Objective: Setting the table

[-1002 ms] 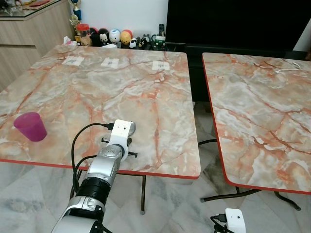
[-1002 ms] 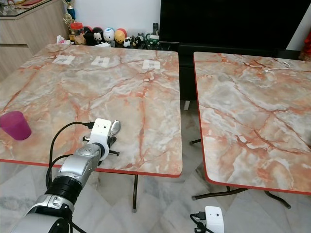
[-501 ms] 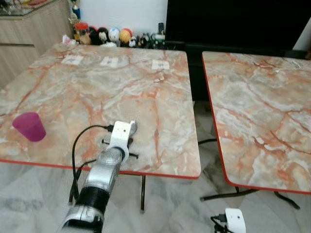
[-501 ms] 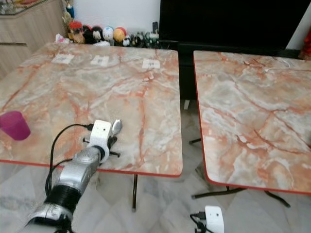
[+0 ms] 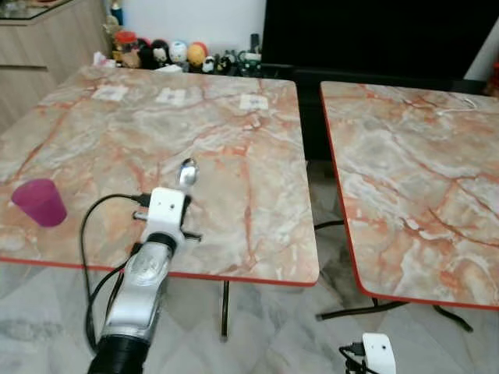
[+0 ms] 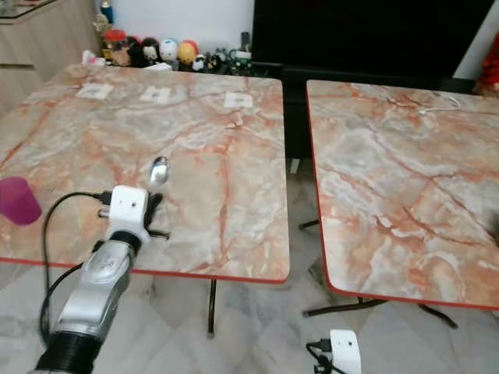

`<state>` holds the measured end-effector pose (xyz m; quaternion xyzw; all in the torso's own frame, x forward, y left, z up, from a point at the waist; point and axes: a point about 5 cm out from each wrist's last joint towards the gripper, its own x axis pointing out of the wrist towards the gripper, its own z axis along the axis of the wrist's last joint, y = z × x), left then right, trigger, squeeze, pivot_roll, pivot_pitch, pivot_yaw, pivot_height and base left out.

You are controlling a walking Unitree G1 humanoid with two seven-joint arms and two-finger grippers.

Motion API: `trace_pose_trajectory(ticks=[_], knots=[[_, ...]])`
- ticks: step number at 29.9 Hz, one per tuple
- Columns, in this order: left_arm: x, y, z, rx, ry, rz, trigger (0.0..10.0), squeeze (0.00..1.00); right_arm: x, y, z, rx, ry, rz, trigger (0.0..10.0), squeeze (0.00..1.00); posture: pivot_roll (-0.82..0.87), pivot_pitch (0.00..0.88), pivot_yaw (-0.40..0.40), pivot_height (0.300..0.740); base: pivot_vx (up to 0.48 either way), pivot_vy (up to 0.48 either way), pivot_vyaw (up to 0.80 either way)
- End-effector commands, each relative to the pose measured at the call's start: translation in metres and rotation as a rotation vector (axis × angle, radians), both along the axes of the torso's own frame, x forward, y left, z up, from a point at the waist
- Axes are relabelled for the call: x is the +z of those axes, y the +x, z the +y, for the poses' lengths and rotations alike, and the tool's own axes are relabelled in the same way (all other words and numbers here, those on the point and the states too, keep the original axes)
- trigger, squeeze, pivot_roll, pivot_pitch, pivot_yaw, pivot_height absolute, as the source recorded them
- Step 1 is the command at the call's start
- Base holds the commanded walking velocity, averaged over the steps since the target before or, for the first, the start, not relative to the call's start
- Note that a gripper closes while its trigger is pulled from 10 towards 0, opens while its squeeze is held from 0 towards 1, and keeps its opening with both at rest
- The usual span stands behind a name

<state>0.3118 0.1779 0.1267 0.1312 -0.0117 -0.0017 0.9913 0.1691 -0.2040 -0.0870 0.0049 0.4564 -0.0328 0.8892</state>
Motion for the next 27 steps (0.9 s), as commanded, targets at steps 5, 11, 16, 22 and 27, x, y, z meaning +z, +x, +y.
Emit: trace_pose_trajectory(ticks=[5,11,16,22,27], knots=[[0.001,-0.01,0.016,0.121,-0.071,-0.054,10.0,0.0,-0.001,-0.004,-0.003,0.0,-0.01,0.01,10.0,0.0,0.12,0.0,-0.094,0.74,0.0,0.0,0.0],[0.008,-0.014,0.021,0.122,-0.04,-0.108,10.0,0.0,-0.001,-0.005,-0.005,-0.001,-0.013,0.011,10.0,0.0,0.11,0.0,-0.089,0.74,0.0,0.0,0.0],[0.01,-0.012,0.022,0.131,-0.011,-0.132,10.0,0.0,-0.001,-0.005,-0.004,0.001,-0.011,0.011,10.0,0.0,0.1,0.0,-0.073,0.74,0.0,-0.458,0.0],[0.009,-0.01,0.02,0.129,-0.008,-0.128,10.0,0.0,-0.002,-0.005,-0.002,-0.008,-0.007,0.008,10.0,0.0,0.09,0.0,-0.065,0.74,0.0,-0.469,0.0],[0.01,-0.01,0.019,0.125,-0.005,-0.133,10.0,0.0,-0.002,-0.005,-0.002,-0.012,-0.004,0.008,10.0,0.0,0.09,0.0,-0.061,0.74,0.0,-0.469,0.0]])
